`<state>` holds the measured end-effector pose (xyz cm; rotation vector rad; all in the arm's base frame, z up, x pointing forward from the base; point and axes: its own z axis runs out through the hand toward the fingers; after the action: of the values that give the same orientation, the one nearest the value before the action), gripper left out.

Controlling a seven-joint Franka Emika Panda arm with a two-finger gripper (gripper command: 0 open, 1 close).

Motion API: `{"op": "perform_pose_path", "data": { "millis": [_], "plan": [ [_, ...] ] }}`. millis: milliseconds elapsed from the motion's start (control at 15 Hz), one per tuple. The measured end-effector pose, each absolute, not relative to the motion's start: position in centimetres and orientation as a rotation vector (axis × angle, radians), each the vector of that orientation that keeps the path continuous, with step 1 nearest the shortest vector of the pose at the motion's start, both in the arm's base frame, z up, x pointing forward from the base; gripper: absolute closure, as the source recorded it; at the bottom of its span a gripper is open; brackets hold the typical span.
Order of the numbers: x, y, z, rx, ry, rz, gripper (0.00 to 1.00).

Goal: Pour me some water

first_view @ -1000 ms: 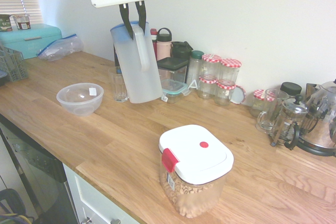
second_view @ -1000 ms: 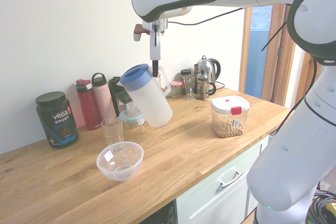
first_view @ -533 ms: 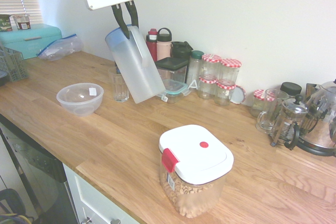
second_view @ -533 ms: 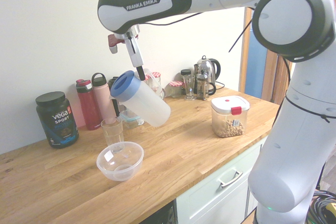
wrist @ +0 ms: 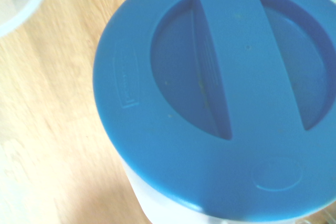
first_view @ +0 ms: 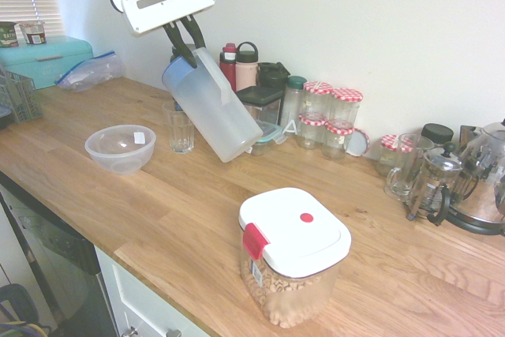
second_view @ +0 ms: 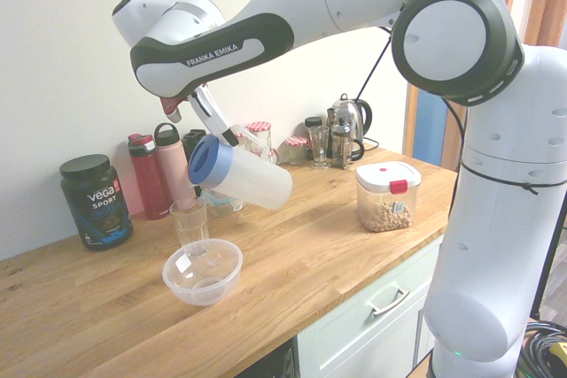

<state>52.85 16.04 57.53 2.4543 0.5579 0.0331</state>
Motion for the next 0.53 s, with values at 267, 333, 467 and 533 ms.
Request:
{"op": "perform_pose_path", "data": {
  "millis": [267,333,467,533],
  "plan": [
    [53.8,18.5,55.9,2.368,0.571,0.023,1.00],
    [53.9,19.0,55.7,2.356,0.573,0.021,1.00],
    [54.1,19.7,55.3,2.330,0.578,0.016,1.00],
    [54.2,19.9,55.1,2.323,0.577,0.013,1.00]
  ]
}}
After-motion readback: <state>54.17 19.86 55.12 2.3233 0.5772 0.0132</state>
